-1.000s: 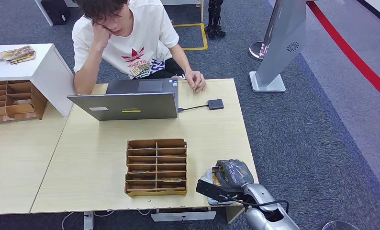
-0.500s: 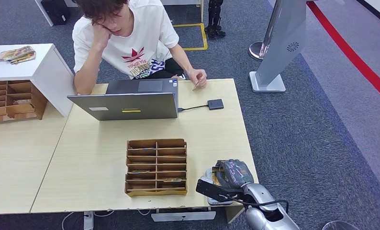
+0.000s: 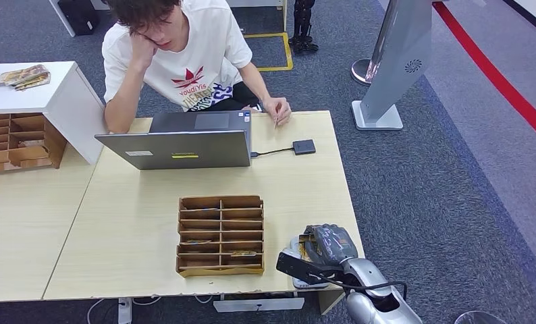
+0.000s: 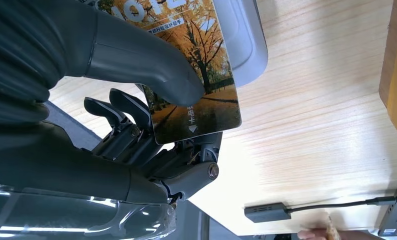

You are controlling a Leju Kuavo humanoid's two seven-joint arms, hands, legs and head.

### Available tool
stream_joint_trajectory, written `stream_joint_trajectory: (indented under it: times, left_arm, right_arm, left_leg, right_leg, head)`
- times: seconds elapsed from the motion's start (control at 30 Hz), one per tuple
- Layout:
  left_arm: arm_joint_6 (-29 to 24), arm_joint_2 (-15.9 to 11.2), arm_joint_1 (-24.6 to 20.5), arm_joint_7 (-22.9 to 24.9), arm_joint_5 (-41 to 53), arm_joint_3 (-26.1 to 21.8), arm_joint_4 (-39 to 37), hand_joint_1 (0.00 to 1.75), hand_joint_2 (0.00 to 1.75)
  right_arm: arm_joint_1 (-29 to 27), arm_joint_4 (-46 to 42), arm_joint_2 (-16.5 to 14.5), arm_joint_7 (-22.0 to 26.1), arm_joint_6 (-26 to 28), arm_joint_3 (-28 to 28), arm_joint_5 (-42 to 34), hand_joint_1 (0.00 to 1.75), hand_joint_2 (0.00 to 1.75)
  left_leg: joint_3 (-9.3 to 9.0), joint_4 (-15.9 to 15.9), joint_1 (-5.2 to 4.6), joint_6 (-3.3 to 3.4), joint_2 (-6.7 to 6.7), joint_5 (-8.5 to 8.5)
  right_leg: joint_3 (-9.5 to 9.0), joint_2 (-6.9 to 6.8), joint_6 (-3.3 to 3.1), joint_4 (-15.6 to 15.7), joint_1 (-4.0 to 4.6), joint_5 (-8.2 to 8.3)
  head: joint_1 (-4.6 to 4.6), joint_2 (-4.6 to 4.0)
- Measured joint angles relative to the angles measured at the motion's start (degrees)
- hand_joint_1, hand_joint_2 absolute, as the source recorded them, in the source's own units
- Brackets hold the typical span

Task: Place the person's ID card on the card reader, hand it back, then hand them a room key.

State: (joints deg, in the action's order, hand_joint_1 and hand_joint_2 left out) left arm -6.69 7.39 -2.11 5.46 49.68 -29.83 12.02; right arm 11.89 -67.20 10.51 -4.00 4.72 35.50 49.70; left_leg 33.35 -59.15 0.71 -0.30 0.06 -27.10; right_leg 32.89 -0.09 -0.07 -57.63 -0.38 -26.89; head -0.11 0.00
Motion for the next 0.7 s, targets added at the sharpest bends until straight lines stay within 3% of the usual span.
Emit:
stream_joint_trajectory:
  times: [0.7]
  left_arm:
    - [0.3, -0.1, 0.0, -0.2, 0.2, 0.0, 0.0, 0.00, 0.00]
  right_arm:
    - [0.5, 0.3, 0.0, 0.0, -0.3, 0.3, -0.3, 1.75, 1.75]
  left_leg:
    - [0.00, 0.0, 0.00, 0.00, 0.00, 0.00]
  right_leg:
    - [0.00, 0.00, 0.00, 0.0, 0.00, 0.00]
  head:
    - [0.00, 0.00]
